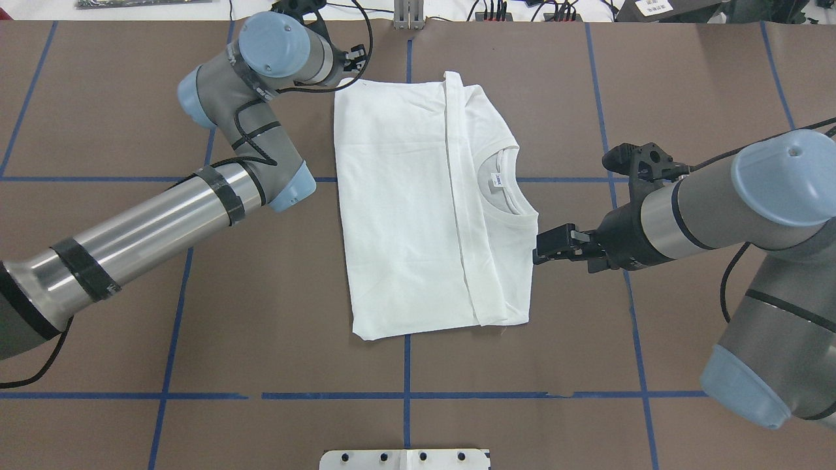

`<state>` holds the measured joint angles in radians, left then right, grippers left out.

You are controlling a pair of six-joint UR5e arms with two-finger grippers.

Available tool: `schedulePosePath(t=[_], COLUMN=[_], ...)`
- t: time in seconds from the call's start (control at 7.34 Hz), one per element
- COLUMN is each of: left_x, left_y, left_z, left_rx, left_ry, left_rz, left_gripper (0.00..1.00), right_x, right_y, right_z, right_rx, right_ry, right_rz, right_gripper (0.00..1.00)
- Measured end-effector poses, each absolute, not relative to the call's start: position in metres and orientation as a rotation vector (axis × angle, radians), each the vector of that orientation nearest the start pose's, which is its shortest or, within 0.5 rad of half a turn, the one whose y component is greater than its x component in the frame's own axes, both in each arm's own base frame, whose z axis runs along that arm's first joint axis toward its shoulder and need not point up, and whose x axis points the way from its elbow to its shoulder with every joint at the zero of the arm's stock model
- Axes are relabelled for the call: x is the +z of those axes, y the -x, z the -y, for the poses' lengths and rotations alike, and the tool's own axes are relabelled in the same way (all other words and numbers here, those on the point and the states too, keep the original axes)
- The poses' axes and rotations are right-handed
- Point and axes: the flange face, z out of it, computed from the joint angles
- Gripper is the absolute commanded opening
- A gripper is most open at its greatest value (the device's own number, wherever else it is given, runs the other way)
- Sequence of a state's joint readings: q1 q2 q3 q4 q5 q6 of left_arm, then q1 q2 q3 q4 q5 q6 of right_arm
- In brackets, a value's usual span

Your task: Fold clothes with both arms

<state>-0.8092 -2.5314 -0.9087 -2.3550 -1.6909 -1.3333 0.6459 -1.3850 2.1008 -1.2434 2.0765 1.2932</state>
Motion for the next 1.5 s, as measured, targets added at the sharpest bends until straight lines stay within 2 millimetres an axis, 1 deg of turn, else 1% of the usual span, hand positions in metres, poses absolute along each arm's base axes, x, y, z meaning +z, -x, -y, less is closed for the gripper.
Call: schedulePosePath(t=[0.14, 0.27, 0.41, 0.54, 0.68, 0.82, 0.95, 1.09, 1.23, 1.5], left_x=[0.251, 0.252, 0.25, 0.242, 0.232, 0.22, 0.213, 0.21, 0.209, 0.211], left_y=[-0.483, -0.458, -0.427, -0.399, -0.382, -0.373, -0.371, -0.372, -0.375, -0.384], left_z=[0.699, 0.68, 0.649, 0.616, 0.588, 0.561, 0.541, 0.531, 0.525, 0.518], left_rx=[-0.411, -0.384, -0.363, -0.346, -0.329, -0.308, -0.293, -0.291, -0.29, -0.291], left_ry=[-0.411, -0.385, -0.375, -0.361, -0.339, -0.318, -0.299, -0.282, -0.271, -0.25], left_rz=[-0.998, -0.986, -0.977, -0.975, -0.987, -1.007, -1.022, -1.03, -1.034, -1.036], left_gripper=[1.0, 1.0, 1.0, 1.0, 1.0, 1.0, 1.0, 1.0, 1.0, 1.0], right_x=[0.282, 0.283, 0.282, 0.273, 0.261, 0.254, 0.255, 0.261, 0.268, 0.279], right_y=[0.362, 0.384, 0.413, 0.444, 0.472, 0.501, 0.525, 0.545, 0.556, 0.565], right_z=[0.369, 0.368, 0.367, 0.364, 0.358, 0.353, 0.349, 0.343, 0.336, 0.329], right_rx=[0.045, 0.024, 0.003, -0.022, -0.061, -0.115, -0.169, -0.222, -0.263, -0.318], right_ry=[-0.064, -0.101, -0.144, -0.181, -0.22, -0.264, -0.304, -0.338, -0.355, -0.364], right_rz=[1.099, 1.076, 1.043, 0.992, 0.922, 0.837, 0.769, 0.714, 0.679, 0.636], right_gripper=[1.0, 1.0, 1.0, 1.0, 1.0, 1.0, 1.0, 1.0, 1.0, 1.0])
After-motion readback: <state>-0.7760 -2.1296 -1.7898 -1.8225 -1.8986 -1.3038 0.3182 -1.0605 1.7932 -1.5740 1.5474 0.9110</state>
